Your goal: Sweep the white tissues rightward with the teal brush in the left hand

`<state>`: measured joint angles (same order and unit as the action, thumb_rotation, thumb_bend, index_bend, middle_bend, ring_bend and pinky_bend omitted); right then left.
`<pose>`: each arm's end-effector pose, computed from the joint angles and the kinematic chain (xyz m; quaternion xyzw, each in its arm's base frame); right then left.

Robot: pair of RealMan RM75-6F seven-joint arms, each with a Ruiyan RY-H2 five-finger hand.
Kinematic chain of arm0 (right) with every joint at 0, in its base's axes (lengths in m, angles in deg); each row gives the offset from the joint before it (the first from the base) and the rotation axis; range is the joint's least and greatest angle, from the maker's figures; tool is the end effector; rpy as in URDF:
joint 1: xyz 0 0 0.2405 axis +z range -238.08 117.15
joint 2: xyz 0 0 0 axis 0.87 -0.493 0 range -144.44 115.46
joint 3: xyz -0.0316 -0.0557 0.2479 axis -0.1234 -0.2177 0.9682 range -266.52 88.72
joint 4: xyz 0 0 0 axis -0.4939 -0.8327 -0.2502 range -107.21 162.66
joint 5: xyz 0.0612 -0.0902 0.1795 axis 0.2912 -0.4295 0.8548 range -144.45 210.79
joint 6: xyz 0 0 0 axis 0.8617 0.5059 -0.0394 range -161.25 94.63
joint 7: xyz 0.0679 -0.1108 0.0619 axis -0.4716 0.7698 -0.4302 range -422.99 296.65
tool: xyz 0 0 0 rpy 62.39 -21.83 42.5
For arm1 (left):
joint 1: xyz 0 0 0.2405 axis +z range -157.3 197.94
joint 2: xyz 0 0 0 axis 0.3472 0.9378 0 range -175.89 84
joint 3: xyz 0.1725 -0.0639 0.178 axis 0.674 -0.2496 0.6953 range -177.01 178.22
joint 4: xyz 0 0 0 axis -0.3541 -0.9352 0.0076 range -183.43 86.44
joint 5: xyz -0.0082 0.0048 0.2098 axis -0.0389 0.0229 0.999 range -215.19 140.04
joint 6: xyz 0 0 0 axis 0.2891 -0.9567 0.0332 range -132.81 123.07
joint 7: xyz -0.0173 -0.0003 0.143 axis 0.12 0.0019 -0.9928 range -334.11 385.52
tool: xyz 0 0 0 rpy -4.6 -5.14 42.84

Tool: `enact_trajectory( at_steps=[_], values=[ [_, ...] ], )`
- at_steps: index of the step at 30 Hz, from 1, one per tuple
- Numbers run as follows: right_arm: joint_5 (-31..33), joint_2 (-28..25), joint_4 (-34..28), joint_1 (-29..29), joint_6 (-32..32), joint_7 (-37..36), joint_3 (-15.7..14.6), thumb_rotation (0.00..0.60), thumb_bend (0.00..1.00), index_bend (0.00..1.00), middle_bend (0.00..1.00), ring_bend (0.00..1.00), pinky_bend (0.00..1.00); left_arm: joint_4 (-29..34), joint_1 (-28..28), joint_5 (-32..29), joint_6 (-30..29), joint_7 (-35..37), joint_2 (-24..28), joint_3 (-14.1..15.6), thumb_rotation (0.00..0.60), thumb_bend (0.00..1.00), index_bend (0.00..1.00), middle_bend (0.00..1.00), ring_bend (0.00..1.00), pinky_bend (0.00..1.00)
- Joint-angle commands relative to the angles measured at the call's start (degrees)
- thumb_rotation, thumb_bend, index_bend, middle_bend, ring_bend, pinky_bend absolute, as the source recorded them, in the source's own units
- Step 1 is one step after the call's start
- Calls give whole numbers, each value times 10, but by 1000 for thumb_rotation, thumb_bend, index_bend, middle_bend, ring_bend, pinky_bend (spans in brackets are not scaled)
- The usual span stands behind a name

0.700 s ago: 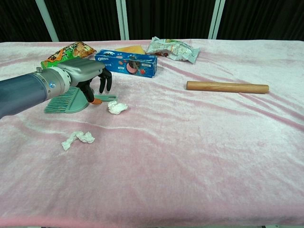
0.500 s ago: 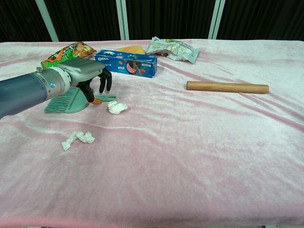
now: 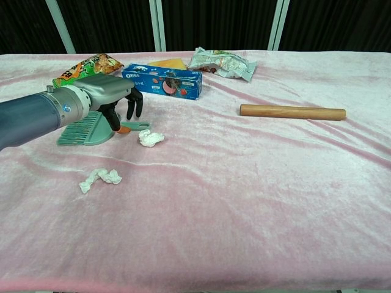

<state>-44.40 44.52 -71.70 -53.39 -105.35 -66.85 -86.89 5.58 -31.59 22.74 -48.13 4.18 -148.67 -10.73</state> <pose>-0.3177 -0.1831 0.1507 0.5780 -0.5075 0.3328 0.5455 -0.1601 0.4125 -0.0654 -0.7771 -0.3212 -0.2778 0.4645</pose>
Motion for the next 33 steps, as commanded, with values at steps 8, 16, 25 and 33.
enact_trajectory(
  at_steps=[8, 16, 25, 33],
  values=[
    [0, 0, 0, 0, 0, -1, 0, 600, 203, 189, 55, 100, 158, 2, -7, -6, 6, -16, 0, -1, 600, 266, 446, 489, 131, 158],
    [0, -1, 0, 0, 1, -2, 0, 600, 204, 189, 55, 100, 158, 1, -9, -14, 11, -25, -4, 0, 600, 272, 451, 490, 133, 158],
    [1, -1, 0, 1, 2, -5, 0, 600, 204, 189, 55, 100, 158, -13, -15, -20, 21, -32, -14, 2, 600, 317, 478, 507, 139, 167],
    [0, -2, 0, 1, 4, -9, 0, 600, 204, 189, 60, 100, 162, -14, -18, -28, 24, -43, -16, 2, 600, 319, 495, 517, 144, 167]
  ],
)
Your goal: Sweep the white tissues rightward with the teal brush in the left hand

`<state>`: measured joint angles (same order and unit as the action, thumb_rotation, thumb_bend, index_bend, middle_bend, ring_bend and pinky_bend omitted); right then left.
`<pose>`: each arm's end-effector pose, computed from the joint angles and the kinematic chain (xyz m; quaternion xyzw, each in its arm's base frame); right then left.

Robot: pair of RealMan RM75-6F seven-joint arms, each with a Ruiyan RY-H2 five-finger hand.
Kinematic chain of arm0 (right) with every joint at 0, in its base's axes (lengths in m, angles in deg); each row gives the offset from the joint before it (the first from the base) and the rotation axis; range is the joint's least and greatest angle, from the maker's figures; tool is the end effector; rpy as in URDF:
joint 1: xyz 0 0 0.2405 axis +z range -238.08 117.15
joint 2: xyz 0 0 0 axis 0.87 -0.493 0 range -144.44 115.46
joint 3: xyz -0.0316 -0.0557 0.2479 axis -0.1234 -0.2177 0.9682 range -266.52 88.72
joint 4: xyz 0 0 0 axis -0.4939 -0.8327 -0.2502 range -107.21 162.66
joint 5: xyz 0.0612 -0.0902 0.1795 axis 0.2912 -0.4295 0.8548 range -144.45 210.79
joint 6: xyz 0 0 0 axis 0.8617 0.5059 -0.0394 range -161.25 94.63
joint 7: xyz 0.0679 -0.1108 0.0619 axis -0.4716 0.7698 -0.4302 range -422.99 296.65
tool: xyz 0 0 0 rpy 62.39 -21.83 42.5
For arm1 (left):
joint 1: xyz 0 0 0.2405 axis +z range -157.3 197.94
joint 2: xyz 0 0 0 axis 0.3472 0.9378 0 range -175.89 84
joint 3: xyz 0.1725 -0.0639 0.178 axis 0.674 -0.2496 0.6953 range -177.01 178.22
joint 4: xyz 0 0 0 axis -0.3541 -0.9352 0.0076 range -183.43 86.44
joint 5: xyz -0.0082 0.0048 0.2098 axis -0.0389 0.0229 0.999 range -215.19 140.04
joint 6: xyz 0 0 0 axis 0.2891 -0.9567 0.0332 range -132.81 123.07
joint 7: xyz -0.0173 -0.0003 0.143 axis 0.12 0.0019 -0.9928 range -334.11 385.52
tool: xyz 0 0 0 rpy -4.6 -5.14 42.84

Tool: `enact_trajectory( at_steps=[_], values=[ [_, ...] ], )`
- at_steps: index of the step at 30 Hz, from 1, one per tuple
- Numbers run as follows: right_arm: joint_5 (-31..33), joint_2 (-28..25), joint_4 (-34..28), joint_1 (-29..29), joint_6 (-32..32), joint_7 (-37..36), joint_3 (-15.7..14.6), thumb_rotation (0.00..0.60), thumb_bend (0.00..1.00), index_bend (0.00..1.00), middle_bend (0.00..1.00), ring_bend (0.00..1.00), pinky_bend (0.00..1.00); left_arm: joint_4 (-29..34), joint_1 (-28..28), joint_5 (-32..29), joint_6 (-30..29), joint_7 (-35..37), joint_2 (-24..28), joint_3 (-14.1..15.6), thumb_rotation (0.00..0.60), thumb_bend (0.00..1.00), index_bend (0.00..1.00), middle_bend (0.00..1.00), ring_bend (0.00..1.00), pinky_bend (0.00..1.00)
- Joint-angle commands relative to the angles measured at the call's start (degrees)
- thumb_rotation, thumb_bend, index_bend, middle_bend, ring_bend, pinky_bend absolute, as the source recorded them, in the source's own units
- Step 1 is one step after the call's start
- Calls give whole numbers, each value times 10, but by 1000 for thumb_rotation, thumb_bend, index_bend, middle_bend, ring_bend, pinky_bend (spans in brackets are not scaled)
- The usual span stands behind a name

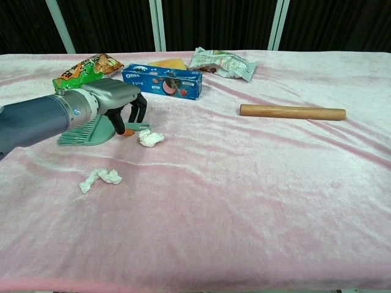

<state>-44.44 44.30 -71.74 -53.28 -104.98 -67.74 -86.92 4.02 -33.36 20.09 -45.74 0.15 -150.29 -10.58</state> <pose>-0.3178 -0.1834 0.1510 0.5763 -0.5123 0.3346 0.5418 -0.1538 0.4139 -0.0774 -0.7920 -0.3100 -0.2525 0.4614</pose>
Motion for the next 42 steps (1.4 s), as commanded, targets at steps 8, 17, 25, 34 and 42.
enact_trajectory(
  at_steps=[8, 17, 25, 34, 42],
  values=[
    [0, 1, 0, -1, -2, 0, 1, 600, 204, 189, 65, 100, 162, 10, 0, -7, -4, -4, 2, -3, 600, 410, 551, 569, 187, 170],
    [0, 0, 0, -1, -2, -1, 1, 600, 203, 190, 65, 100, 162, 34, 7, -2, -24, 9, 20, -9, 600, 417, 564, 578, 195, 173],
    [0, 1, -1, -1, -2, 0, 0, 600, 204, 189, 65, 100, 162, 161, 43, 30, -74, 58, 114, -19, 600, 417, 573, 589, 200, 179],
    [2, 2, -3, -1, -2, 6, 0, 600, 205, 189, 65, 101, 162, 316, 94, 90, -80, 194, 246, -17, 600, 417, 578, 596, 200, 190],
    [2, 3, -3, -1, -3, 6, 0, 600, 205, 189, 65, 100, 162, 358, 165, 225, -164, 400, 276, 21, 600, 417, 591, 606, 200, 218]
  ],
)
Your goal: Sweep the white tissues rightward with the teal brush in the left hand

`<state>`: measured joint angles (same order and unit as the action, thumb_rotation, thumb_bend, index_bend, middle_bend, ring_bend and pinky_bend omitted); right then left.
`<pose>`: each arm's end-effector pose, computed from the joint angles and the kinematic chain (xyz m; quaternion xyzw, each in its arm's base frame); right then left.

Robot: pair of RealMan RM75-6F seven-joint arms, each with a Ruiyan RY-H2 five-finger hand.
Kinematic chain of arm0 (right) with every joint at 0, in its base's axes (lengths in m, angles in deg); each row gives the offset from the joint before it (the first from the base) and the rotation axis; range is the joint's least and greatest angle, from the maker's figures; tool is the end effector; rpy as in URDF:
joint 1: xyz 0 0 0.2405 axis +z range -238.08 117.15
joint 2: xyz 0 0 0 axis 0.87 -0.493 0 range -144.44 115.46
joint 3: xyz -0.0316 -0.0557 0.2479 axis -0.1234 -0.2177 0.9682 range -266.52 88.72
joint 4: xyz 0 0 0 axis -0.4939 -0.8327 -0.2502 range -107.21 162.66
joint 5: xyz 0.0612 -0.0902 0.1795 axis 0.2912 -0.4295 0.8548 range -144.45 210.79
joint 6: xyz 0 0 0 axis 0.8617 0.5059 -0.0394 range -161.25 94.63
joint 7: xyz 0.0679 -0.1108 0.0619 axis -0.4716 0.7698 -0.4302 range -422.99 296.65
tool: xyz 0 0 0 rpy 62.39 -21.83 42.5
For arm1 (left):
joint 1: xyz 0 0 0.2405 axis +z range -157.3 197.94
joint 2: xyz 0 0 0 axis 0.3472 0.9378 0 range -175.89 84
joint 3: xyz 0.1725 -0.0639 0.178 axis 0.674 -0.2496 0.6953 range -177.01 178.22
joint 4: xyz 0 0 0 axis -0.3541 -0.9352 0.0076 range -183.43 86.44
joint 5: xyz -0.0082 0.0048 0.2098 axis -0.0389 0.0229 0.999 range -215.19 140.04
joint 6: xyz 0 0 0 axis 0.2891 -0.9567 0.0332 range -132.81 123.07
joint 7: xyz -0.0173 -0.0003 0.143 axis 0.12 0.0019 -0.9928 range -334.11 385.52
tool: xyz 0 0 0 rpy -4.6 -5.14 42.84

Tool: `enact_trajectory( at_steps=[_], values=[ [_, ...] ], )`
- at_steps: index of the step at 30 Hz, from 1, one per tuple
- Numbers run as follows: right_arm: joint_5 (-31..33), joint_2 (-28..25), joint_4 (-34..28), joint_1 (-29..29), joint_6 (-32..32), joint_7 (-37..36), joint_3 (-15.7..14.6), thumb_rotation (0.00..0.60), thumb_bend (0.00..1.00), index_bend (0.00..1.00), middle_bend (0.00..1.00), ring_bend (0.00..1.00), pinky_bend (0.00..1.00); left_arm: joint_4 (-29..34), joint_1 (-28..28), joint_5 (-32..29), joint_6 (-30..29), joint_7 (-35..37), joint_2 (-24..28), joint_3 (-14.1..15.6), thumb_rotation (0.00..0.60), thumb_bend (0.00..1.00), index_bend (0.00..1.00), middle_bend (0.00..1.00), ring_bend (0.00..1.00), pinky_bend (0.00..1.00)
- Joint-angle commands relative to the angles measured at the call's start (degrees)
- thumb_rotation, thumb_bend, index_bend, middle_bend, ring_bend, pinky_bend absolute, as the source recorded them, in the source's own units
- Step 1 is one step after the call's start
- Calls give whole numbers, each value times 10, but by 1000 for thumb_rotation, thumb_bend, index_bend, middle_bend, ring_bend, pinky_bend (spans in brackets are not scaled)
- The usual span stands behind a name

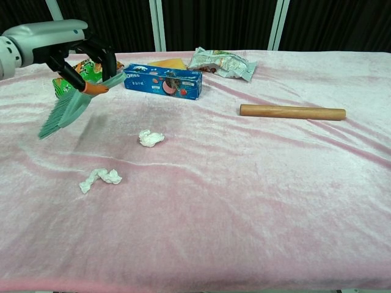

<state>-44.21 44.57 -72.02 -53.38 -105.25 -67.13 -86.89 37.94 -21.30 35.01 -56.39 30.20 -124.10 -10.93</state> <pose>-0.3168 -0.1829 0.1497 0.5752 -0.5119 0.3348 0.5431 -0.1575 0.3603 0.0400 -0.7060 -0.4374 -0.4306 0.3534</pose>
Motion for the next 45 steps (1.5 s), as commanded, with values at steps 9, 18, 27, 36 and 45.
enact_trajectory(
  at_steps=[9, 18, 27, 36, 45],
  values=[
    [0, 0, -1, -1, -1, 0, -1, 600, 206, 190, 65, 100, 162, -68, 98, 182, -162, 326, -53, 87, 600, 416, 598, 609, 200, 249],
    [0, 0, -1, 0, 1, 0, -1, 600, 206, 189, 65, 100, 173, -113, 129, 213, -228, 319, -110, 111, 600, 416, 608, 615, 200, 243],
    [0, 0, 0, 0, 1, -2, -1, 600, 206, 189, 65, 100, 181, -66, 132, 175, -192, 189, -104, 107, 600, 415, 613, 618, 200, 238],
    [0, 1, 0, 1, 1, 2, 0, 600, 207, 189, 65, 101, 181, 38, 128, 79, -146, 57, -104, 72, 600, 415, 621, 618, 201, 207],
    [-1, 0, 0, 1, 2, -2, -1, 600, 207, 189, 65, 100, 181, 33, 134, 27, -178, -5, -171, 34, 600, 415, 631, 627, 212, 206]
  ],
)
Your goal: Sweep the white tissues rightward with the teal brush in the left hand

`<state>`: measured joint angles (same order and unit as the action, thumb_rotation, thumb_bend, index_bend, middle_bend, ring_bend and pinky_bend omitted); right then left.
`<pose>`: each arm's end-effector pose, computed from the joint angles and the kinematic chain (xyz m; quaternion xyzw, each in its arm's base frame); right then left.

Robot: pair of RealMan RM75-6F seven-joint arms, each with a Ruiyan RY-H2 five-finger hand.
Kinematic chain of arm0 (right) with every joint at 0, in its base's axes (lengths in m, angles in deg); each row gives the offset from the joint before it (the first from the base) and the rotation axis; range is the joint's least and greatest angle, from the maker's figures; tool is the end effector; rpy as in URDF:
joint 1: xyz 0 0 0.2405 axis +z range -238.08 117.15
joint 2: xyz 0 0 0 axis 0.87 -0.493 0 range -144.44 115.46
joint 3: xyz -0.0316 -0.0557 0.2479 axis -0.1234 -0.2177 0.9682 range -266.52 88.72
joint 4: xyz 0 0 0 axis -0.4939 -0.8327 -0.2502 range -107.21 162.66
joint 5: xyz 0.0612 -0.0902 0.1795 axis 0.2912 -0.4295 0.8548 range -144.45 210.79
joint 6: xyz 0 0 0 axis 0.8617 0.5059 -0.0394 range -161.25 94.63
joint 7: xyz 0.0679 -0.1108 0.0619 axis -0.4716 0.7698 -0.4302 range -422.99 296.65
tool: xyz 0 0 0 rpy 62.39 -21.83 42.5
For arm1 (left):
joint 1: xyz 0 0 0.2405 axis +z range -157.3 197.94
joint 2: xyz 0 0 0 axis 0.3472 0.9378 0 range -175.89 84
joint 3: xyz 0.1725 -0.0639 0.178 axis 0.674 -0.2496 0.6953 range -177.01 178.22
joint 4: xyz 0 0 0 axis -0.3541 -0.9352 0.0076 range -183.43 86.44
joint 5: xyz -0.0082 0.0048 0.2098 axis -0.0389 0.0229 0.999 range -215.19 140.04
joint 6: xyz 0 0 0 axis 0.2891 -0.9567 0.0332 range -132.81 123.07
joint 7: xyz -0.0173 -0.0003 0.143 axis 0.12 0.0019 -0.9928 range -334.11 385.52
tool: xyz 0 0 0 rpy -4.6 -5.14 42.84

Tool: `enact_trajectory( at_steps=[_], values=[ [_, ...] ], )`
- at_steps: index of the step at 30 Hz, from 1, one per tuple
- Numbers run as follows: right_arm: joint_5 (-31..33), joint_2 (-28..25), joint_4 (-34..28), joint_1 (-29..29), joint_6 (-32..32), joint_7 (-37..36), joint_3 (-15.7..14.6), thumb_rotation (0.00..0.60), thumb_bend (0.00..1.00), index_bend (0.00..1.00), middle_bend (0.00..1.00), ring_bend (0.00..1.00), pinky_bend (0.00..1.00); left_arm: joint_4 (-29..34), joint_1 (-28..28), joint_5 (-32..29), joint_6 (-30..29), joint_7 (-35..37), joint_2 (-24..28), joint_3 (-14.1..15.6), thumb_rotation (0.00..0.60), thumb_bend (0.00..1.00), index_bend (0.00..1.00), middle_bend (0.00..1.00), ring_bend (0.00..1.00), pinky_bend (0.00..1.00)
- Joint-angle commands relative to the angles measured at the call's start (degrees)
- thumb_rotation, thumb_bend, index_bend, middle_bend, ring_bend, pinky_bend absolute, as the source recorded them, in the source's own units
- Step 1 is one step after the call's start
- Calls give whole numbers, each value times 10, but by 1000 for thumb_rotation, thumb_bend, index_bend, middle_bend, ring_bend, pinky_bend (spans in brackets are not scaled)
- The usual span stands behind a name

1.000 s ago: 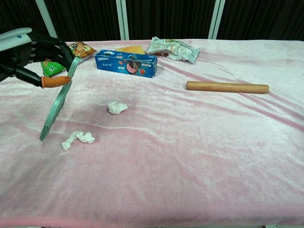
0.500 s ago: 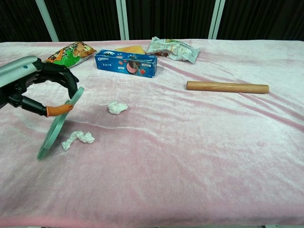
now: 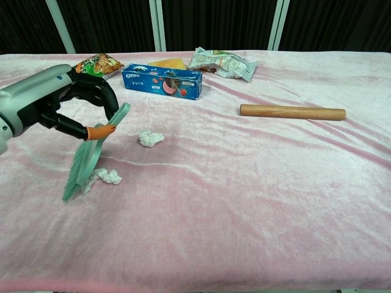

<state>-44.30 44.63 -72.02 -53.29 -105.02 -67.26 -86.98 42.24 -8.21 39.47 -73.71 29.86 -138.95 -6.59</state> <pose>-0.3166 -0.1829 0.1485 0.5762 -0.5136 0.3345 0.5407 -0.1592 0.2717 -0.0179 -0.5962 -0.5227 -0.5187 0.3198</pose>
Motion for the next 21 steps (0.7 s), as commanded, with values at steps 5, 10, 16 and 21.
enact_trajectory(
  at_steps=[5, 10, 16, 21],
  values=[
    [2, 0, 0, 0, 1, -3, 1, 600, 206, 189, 65, 100, 181, -38, 10, -22, -17, 29, -58, -16, 600, 415, 632, 630, 215, 206],
    [1, -1, 0, 1, 3, -4, 0, 600, 207, 189, 65, 101, 181, -61, 9, -12, -24, 42, -86, -19, 600, 415, 636, 633, 217, 206],
    [1, -1, 0, 1, 2, -6, 0, 600, 207, 189, 65, 101, 181, -103, -6, -18, -20, 43, -124, -42, 600, 415, 642, 637, 224, 206],
    [-1, -1, 0, 1, 4, -5, -1, 600, 207, 189, 65, 100, 180, -168, -36, -10, -19, 57, -170, -74, 600, 415, 647, 637, 224, 206]
  ],
)
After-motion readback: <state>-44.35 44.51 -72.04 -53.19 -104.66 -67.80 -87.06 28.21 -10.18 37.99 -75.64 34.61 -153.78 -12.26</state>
